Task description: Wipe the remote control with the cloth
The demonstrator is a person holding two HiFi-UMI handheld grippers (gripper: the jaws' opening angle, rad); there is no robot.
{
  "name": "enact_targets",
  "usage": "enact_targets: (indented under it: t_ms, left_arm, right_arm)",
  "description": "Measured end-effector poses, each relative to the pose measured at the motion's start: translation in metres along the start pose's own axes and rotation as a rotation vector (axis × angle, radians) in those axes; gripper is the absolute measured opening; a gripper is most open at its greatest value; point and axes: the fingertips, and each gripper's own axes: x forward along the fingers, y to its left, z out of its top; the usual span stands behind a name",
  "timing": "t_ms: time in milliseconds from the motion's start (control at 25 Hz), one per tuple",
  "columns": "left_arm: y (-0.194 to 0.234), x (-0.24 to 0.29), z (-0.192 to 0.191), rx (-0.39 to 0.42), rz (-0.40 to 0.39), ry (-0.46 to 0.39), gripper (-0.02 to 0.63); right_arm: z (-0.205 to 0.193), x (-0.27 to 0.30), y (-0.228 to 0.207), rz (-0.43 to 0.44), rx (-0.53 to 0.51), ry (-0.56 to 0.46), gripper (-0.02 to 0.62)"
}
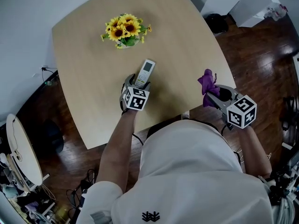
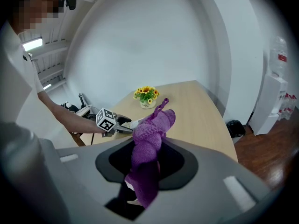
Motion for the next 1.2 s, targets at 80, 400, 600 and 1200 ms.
enact_targets:
  t_ms: [80, 400, 600, 1200]
  left_arm:
    - [-0.004, -0.012, 0.003, 0.026, 0.009, -0.01, 0.368]
    - [-0.028, -0.096, -0.008, -0.083, 0.135, -0.025, 0.368]
    - [-0.062, -0.157, -0.046, -0.252, 0.227, 0.044, 0.368]
    - [-0.193, -0.229, -0.04, -0.208, 0.129, -0.117, 0.364]
  right_arm:
    - [0.0, -0.001, 0.001, 0.016, -0.008, 0.002, 0.124]
    - [-0.005, 0.009, -0.007, 0.129, -0.077, 0.022, 0.124]
    - [-0.03, 0.029, -0.004, 0.25, -0.172, 0.073, 0.124]
    - [-0.084, -0.021, 0.029, 0.22, -0.263, 0.05, 0.124]
